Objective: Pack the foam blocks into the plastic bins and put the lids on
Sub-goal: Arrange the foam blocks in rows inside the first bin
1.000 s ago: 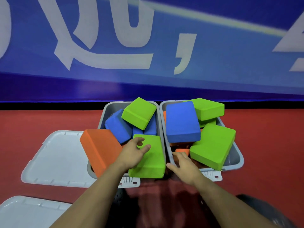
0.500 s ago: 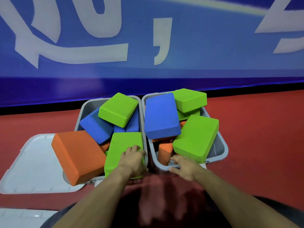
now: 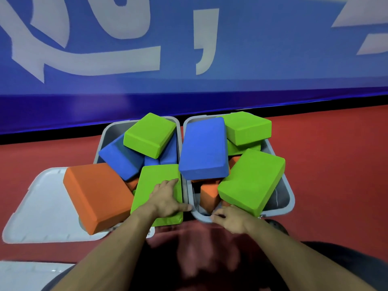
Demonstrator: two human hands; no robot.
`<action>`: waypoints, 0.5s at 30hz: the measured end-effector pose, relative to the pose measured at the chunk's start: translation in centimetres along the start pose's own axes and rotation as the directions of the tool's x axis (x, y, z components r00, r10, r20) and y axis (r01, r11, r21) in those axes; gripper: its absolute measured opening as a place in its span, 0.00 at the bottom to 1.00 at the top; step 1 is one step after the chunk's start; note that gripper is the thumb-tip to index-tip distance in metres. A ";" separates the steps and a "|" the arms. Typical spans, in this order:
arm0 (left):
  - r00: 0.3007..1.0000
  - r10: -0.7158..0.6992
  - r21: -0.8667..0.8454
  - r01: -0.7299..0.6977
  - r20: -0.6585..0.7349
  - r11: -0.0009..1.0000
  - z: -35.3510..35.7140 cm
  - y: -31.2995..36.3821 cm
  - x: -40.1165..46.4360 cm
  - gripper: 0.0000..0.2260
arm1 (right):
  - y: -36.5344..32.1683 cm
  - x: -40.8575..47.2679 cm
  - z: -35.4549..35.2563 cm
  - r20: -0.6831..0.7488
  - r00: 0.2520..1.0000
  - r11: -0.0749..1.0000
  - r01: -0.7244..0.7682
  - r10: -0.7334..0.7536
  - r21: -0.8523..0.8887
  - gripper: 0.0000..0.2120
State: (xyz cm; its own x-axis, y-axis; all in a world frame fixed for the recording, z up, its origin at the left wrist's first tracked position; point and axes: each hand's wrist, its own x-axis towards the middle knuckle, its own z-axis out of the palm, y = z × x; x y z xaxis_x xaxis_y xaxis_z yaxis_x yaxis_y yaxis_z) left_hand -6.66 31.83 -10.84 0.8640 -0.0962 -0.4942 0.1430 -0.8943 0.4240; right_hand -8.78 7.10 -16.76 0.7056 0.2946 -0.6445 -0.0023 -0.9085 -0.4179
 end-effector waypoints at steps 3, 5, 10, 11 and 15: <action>0.999 -0.011 -0.158 0.004 -0.043 0.987 0.0 0.6 0.6 0.58 | -1.0 -1.6 -1.6 0.060 0.997 0.997 0.038 -0.042 0.069 0.24; 0.998 -0.013 -0.337 -0.010 -0.064 0.942 -0.1 1.6 0.9 0.56 | -1.5 -3.0 -3.5 0.026 0.999 0.987 0.028 -0.033 0.161 0.21; 0.992 -0.123 -0.799 0.077 0.004 0.596 0.4 4.3 1.7 0.40 | 0.5 -6.0 -9.2 -0.221 0.950 0.897 -0.108 0.220 0.430 0.18; 0.985 -0.174 -0.832 0.110 0.017 0.544 0.5 4.6 2.0 0.42 | 1.6 -6.2 -9.5 -0.241 0.927 0.863 -0.142 0.287 0.484 0.24; 0.965 -0.245 -0.941 0.166 0.094 0.294 0.8 5.4 2.9 0.33 | 7.4 -3.1 -7.6 -0.174 0.859 0.640 -0.208 0.481 0.740 0.66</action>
State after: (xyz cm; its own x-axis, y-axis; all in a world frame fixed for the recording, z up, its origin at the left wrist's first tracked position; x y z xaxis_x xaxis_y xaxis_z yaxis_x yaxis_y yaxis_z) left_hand -3.74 26.37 -10.56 0.7535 0.0850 -0.6519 0.6399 0.1326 0.7569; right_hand -5.60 -2.76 -12.98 0.7286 -0.2358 -0.6431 -0.6726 -0.4237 -0.6067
